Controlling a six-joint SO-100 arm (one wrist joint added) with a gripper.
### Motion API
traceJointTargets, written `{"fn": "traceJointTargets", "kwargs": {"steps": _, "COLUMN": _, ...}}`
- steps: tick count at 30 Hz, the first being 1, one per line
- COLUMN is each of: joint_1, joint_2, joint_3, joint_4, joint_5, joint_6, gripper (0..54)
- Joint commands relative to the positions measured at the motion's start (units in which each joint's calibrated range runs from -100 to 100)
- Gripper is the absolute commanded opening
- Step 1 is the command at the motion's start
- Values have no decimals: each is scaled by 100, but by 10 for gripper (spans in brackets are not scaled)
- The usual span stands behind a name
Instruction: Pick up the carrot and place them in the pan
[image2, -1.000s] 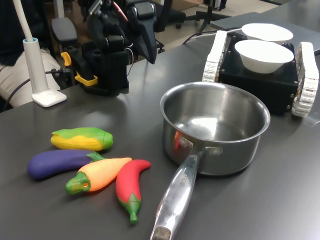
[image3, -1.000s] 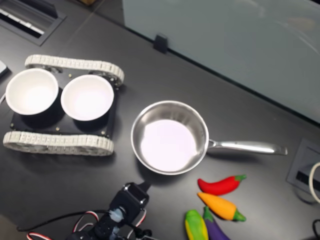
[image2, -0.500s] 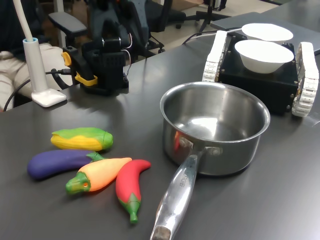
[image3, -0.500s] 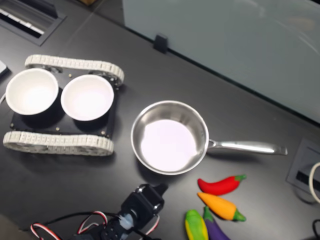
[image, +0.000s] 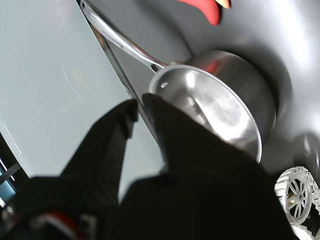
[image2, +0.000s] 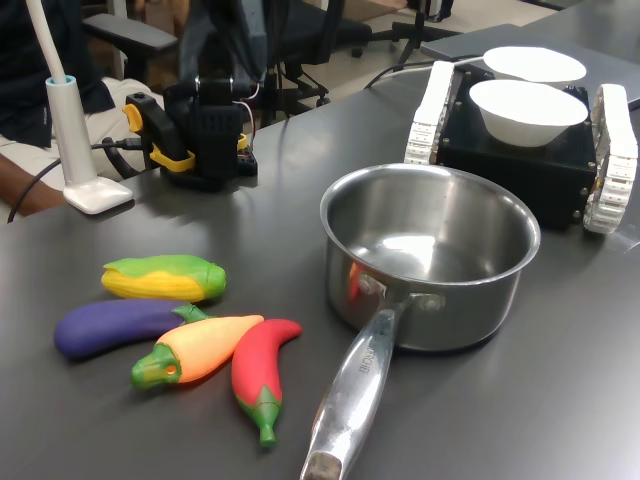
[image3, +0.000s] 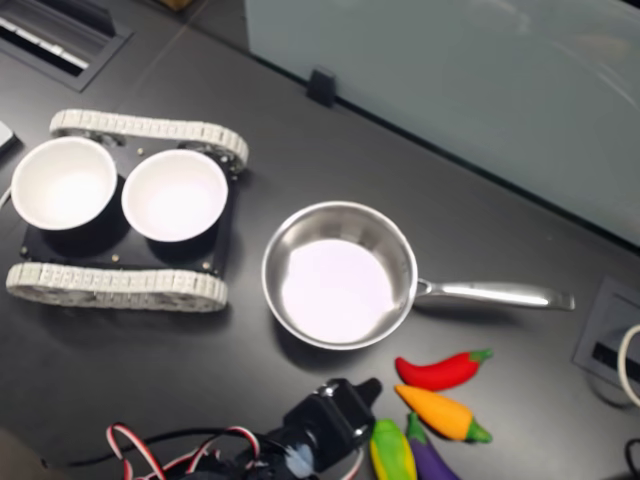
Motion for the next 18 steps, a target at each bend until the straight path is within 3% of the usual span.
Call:
{"fn": "traceJointTargets", "kwargs": {"steps": 1, "joint_1": 566, "joint_2": 493, "joint_3": -834, "joint_4": 42, "joint_5": 122, "joint_6": -233, "gripper": 54}}
{"fn": "traceJointTargets", "kwargs": {"steps": 12, "joint_1": 1243, "joint_2": 1674, "joint_3": -1616, "joint_4": 42, "joint_5": 361, "joint_6": -527, "gripper": 149}}
{"fn": "traceJointTargets", "kwargs": {"steps": 18, "joint_1": 1415, "joint_2": 2180, "joint_3": -1907, "joint_4": 42, "joint_5": 474, "joint_6": -527, "gripper": 185}}
